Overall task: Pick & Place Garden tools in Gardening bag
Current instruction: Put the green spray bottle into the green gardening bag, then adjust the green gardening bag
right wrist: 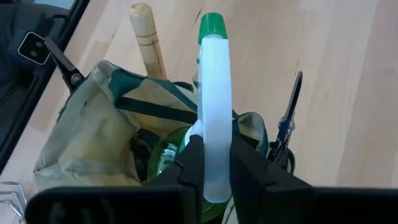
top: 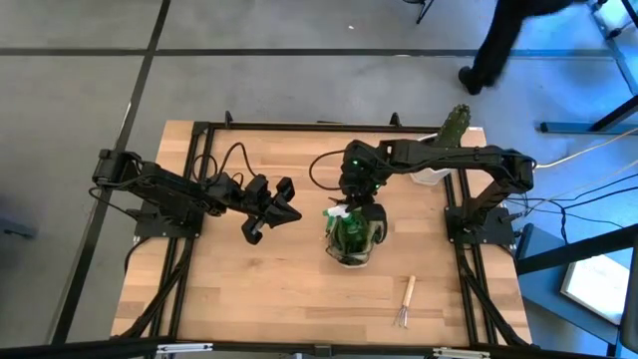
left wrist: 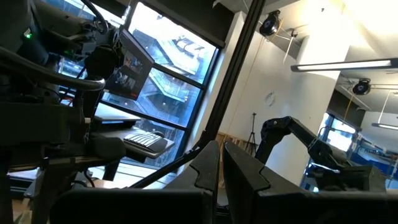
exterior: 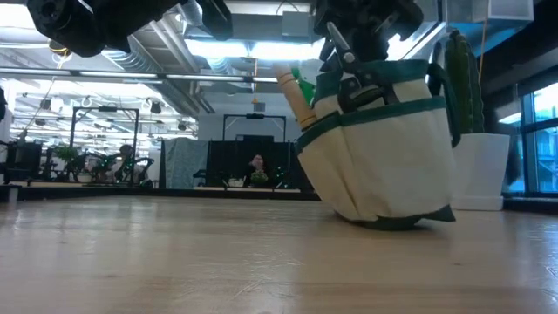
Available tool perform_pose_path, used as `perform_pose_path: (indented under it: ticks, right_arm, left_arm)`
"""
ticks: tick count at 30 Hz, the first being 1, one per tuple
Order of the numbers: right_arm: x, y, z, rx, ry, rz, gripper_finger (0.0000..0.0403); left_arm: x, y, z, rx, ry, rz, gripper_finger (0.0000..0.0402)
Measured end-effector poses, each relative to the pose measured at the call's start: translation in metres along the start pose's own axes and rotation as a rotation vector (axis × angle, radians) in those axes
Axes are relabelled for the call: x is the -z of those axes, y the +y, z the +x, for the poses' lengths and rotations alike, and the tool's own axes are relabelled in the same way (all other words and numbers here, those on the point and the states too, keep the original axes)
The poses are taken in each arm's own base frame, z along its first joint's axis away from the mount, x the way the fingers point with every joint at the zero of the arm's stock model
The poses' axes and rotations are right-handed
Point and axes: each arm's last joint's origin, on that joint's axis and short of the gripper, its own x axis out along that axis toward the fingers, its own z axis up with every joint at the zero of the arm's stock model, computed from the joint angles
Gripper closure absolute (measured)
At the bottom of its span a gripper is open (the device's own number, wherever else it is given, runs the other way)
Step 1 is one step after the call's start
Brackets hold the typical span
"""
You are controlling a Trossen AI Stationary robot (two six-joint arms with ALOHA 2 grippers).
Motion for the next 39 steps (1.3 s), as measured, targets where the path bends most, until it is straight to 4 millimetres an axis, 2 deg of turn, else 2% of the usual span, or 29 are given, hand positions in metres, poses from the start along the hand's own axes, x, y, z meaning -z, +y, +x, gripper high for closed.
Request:
perform_pose_path:
  ticks: [5, 9, 19, 26, 34, 39]
  right_arm:
    - [0.001, 0.001, 0.0, -0.01, 0.01, 0.006, 0.035]
    - [0.003, 0.003, 0.001, -0.082, 0.004, 0.016, 0.0334]
    - [0.003, 0.002, 0.002, -0.063, 0.011, 0.06, 0.027]
    - [0.002, 0.001, 0.001, -0.016, 0.009, 0.081, 0.0209]
    - [-0.005, 0.011, -0.025, 0.048, -0.09, 0.037, 0.0141]
    - [-0.008, 0.025, -0.05, 0.042, -0.175, 0.003, 0.0122]
  left_arm:
    - [0.0, 0.0, 0.0, 0.0, 0.0, 0.0, 0.0387]
    - [0.0, 0.0, 0.0, 0.0, 0.0, 0.0, 0.0387]
    - [0.0, 0.0, 0.0, 0.0, 0.0, 0.0, 0.0387]
    - [0.0, 0.0, 0.0, 0.0, 0.0, 0.0, 0.0387]
    - [0.0, 0.0, 0.0, 0.0, 0.0, 0.0, 0.0387]
    - [0.0, 0.0, 0.0, 0.0, 0.0, 0.0, 0.0387]
